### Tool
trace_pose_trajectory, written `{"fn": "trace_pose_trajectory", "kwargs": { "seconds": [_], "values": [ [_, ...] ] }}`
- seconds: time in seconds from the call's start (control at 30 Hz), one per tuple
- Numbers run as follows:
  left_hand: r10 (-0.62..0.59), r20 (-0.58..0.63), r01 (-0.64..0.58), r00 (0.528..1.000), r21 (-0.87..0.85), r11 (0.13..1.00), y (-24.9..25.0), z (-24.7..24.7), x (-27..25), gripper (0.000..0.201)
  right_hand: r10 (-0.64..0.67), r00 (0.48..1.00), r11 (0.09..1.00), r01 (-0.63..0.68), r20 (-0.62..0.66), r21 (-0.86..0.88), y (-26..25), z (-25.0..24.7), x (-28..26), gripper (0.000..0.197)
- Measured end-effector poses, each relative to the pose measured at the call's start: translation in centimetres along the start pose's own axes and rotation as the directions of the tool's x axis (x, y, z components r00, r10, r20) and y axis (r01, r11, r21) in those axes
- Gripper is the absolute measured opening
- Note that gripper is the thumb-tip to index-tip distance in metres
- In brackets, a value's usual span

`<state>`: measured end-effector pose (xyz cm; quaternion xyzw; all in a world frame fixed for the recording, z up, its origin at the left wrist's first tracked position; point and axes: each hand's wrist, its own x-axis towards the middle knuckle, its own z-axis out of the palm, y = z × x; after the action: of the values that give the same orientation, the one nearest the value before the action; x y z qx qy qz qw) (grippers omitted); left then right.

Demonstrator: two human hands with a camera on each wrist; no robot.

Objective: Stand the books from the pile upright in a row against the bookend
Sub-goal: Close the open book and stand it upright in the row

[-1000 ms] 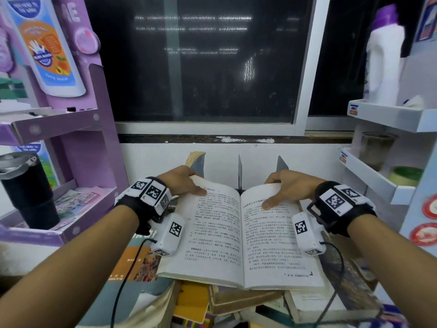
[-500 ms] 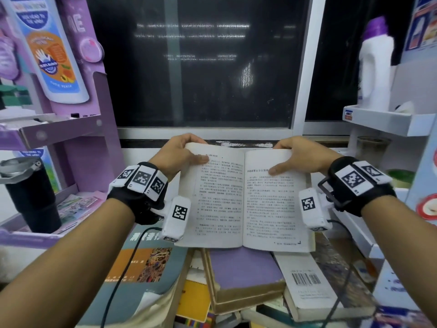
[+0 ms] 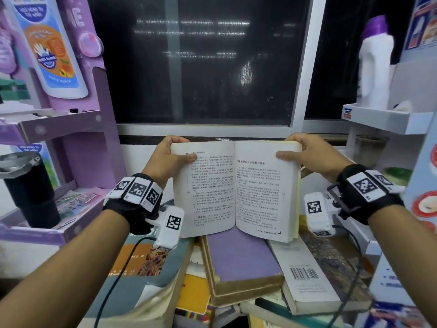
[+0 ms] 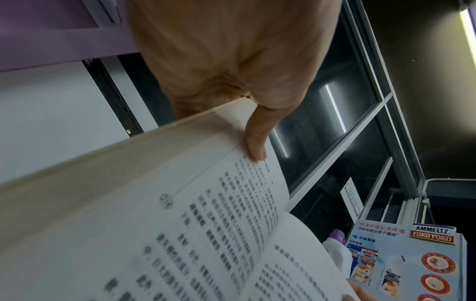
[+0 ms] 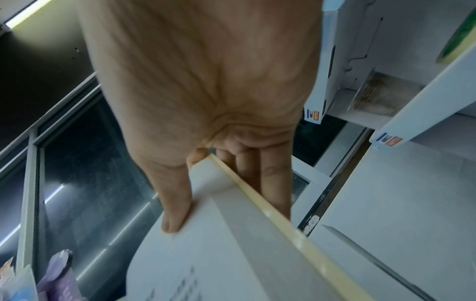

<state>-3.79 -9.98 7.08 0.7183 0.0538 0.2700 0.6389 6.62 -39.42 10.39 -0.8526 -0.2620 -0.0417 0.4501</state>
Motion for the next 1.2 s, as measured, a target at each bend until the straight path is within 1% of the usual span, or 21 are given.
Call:
{"fn": "trace_pose_trajectory", "kwargs": {
  "seconds": [0.1,0.23,0.4,0.47,0.53,0.63,0.7,0.8,0.93,1.0,1.07,1.2],
  "values": [
    [0.011,-0.012,-0.011,1.000,0.001,1.000,0.2,0.4,-0.2,0.031,-0.017,0.999,1.000,0.018,-0.050,0.025,-0.4,0.8,0.2,0.019],
    [0.032,-0.013,-0.032,0.999,0.001,0.999,0.8,1.2,-0.2,0.028,-0.058,0.994,0.998,0.056,-0.089,-0.025,-1.6,1.7,0.4,0.017],
    [0.033,-0.003,-0.033,0.999,-0.011,0.999,1.6,2.7,-0.2,0.029,-0.093,0.987,0.996,0.091,-0.134,-0.022,-3.2,3.0,0.3,0.022],
    [0.032,0.013,-0.032,0.999,-0.021,0.999,1.9,3.3,-0.3,0.029,-0.100,0.987,0.995,0.100,-0.129,-0.006,-3.8,3.7,0.2,0.022],
    [0.035,0.039,-0.034,0.999,-0.027,0.999,2.2,3.9,-0.5,0.024,-0.090,0.989,0.995,0.094,-0.114,0.031,-4.4,4.2,-0.1,0.024],
    [0.026,0.082,-0.024,0.996,-0.030,0.999,2.8,4.4,-0.8,0.020,-0.070,0.997,0.992,0.073,-0.037,0.100,-5.4,5.0,-0.4,0.030],
    [0.007,0.113,-0.004,0.994,-0.033,0.999,3.1,4.6,-0.9,0.020,-0.090,0.996,0.989,0.087,0.021,0.121,-6.1,5.5,-0.7,0.033],
    [-0.002,0.147,0.005,0.989,-0.017,1.000,3.4,4.7,-1.2,0.021,-0.116,0.992,0.986,0.107,0.059,0.125,-6.5,6.2,-0.8,0.042],
    [-0.005,0.194,0.014,0.981,-0.042,0.999,3.8,4.8,-1.6,0.030,-0.128,0.989,0.985,0.118,0.074,0.126,-6.6,7.2,-0.5,0.052],
    [-0.008,0.210,0.019,0.978,-0.052,0.998,4.0,4.8,-1.7,0.039,-0.135,0.989,0.983,0.126,0.058,0.135,-6.5,7.6,-0.4,0.056],
    [-0.012,0.227,0.025,0.974,-0.054,0.998,4.1,4.9,-1.8,0.044,-0.143,0.989,0.981,0.137,0.036,0.134,-6.5,7.9,-0.3,0.060],
    [-0.003,0.235,0.013,0.972,-0.041,0.999,4.2,5.0,-1.8,0.037,-0.171,0.985,0.979,0.166,0.032,0.115,-6.1,8.2,-0.4,0.065]
  ]
}}
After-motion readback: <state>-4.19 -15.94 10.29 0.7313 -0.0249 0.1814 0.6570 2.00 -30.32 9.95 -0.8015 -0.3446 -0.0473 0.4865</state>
